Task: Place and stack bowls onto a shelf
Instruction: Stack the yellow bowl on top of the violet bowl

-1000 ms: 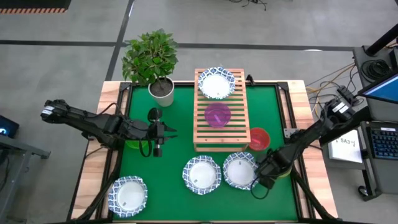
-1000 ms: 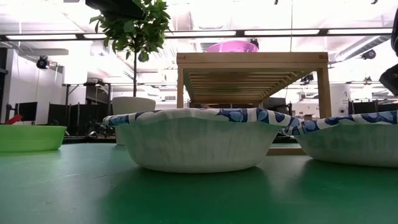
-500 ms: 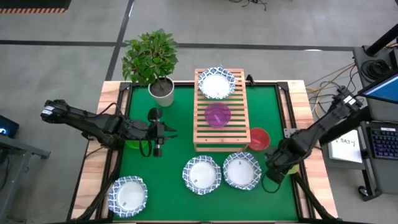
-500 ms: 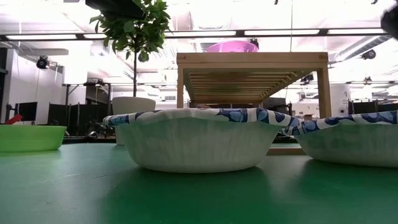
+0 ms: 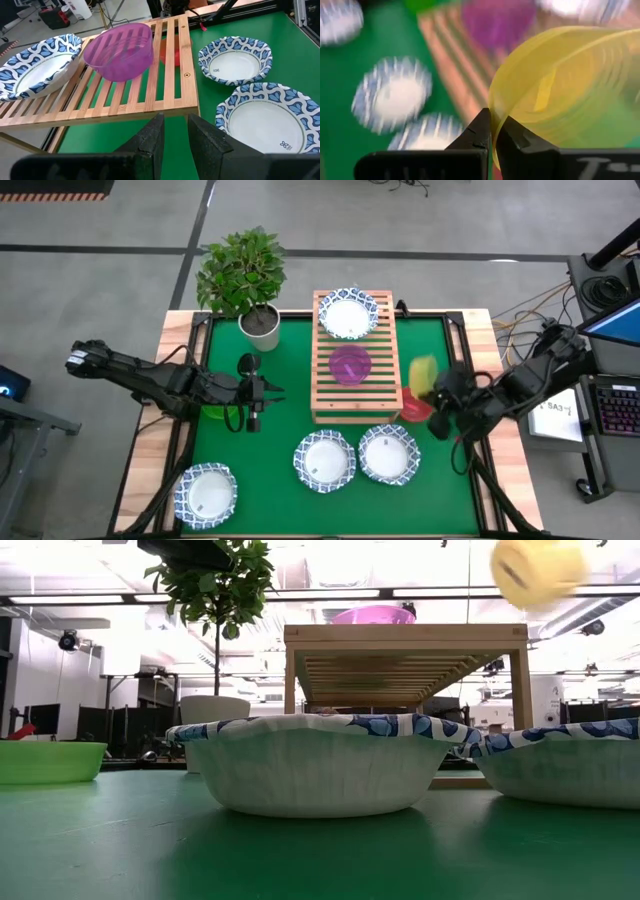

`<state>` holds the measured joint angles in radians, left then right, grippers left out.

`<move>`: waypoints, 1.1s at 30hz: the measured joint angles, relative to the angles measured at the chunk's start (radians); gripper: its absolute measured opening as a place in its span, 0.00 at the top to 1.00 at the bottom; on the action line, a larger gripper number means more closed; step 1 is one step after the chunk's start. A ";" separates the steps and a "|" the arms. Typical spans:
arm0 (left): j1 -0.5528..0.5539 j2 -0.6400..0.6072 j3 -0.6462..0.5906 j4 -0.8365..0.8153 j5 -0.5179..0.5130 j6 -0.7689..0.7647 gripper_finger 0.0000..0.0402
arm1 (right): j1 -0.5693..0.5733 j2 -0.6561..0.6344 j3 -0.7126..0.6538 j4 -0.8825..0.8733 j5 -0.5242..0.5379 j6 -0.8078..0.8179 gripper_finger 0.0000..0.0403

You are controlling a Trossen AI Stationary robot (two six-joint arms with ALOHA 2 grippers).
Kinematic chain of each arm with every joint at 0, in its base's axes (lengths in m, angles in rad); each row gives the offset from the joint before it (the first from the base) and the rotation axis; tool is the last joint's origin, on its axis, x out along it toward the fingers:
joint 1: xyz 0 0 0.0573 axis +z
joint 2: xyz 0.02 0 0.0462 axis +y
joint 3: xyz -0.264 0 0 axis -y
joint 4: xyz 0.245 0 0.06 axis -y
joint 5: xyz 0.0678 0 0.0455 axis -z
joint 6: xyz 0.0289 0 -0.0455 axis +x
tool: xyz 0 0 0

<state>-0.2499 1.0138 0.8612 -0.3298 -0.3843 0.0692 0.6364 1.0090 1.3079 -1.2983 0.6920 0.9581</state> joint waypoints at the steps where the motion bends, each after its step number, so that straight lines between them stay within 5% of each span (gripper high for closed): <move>1: 0.000 0.000 0.000 0.000 0.000 0.000 0.83 | 0.000 0.002 0.008 0.034 0.056 -0.065 0.98; 7: 0.000 0.000 0.000 0.000 0.000 -0.003 0.83 | -0.031 0.023 0.012 0.326 0.195 -0.475 0.98; 14: 0.000 0.000 0.000 0.000 0.000 -0.004 0.83 | -0.142 0.087 0.012 0.585 0.126 -0.789 0.98; 25: 0.000 0.000 0.000 0.000 0.000 -0.004 0.83 | -0.387 0.220 0.057 0.591 -0.147 -0.867 0.98; 33: 0.000 0.000 -0.003 0.000 0.000 -0.005 0.83 | -0.477 0.288 0.076 0.485 -0.176 -0.868 0.98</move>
<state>-0.2497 1.0138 0.8587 -0.3302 -0.3840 0.0647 0.1598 1.2971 1.3834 -0.8135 0.5156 0.0898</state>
